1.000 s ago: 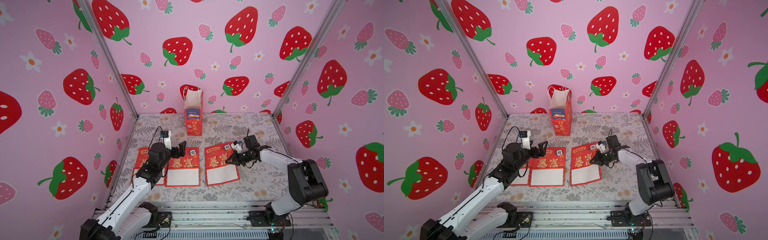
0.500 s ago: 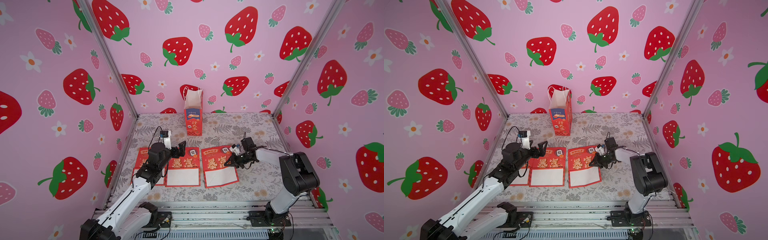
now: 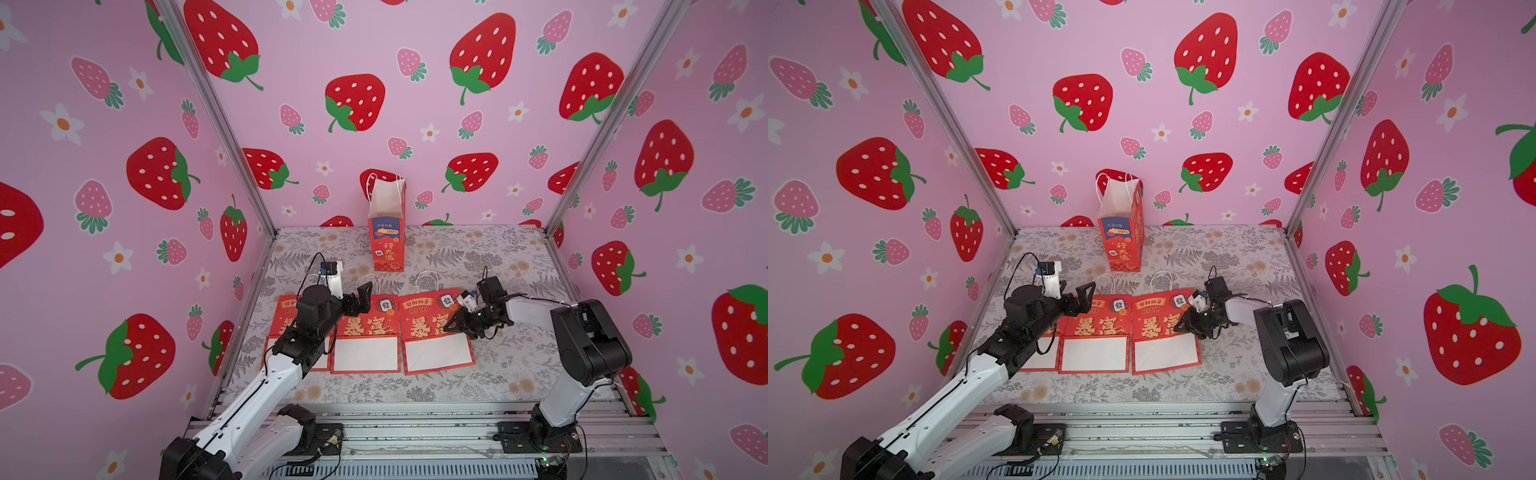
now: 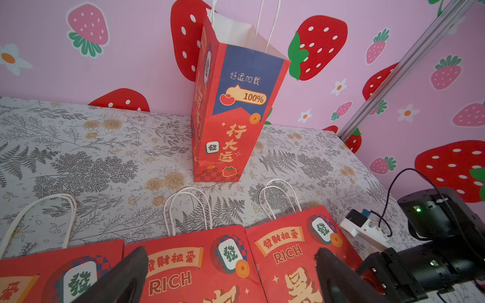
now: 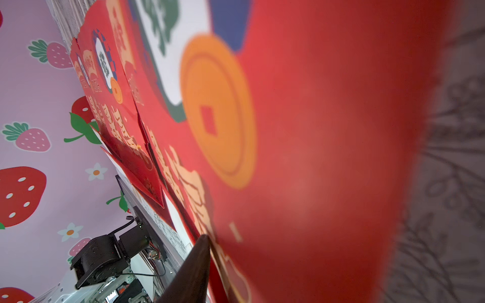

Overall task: Put away the paper bag
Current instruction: Place the paper bag at the center of the board.

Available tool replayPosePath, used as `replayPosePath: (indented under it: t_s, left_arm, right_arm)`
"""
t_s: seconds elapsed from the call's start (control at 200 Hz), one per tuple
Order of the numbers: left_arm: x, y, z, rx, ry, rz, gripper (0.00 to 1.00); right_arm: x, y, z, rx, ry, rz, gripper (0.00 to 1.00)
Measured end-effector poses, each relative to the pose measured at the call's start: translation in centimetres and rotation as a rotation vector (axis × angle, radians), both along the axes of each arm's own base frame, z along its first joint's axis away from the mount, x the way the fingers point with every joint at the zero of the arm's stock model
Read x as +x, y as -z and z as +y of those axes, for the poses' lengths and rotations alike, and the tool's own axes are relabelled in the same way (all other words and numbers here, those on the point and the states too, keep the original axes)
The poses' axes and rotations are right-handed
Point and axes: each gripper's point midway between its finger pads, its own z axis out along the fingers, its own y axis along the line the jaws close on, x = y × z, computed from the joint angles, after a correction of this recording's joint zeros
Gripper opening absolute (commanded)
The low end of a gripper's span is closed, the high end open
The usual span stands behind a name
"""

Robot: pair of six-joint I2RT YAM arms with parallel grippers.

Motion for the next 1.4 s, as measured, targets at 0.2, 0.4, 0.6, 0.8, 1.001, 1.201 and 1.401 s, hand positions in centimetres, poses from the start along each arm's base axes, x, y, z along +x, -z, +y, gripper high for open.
replayPosePath:
  t_s: [0.2, 0.4, 0.6, 0.8, 1.001, 1.201, 1.401]
  left_arm:
    - [0.0, 0.1, 0.0, 0.0, 0.0, 0.001, 0.99]
    - [0.2, 0.5, -0.1, 0.004, 0.0, 0.013, 0.99]
    - [0.2, 0.6, -0.1, 0.005, 0.001, 0.015, 0.99]
    - [0.3, 0.8, -0.3, 0.004, 0.01, 0.022, 0.99]
    - [0.3, 0.8, -0.3, 0.003, 0.013, 0.022, 0.99]
    - [0.3, 0.8, -0.4, 0.003, 0.014, 0.021, 0.99]
    - [0.3, 0.8, -0.4, 0.003, 0.015, 0.021, 0.99]
  right_arm:
    - [0.0, 0.1, -0.1, -0.012, -0.001, -0.004, 0.44]
    - [-0.1, 0.4, -0.5, -0.038, -0.005, -0.003, 0.46]
    - [-0.4, 0.7, -1.1, -0.087, -0.014, 0.0, 0.44]
    - [-0.7, 1.1, -1.8, -0.129, -0.021, 0.001, 0.5]
    - [-0.8, 1.3, -1.9, -0.156, -0.026, -0.001, 0.32]
    - [-1.3, 1.4, -1.2, -0.176, -0.057, -0.01, 0.31]
    - [-1.6, 1.5, -0.7, -0.176, -0.06, -0.009, 0.36]
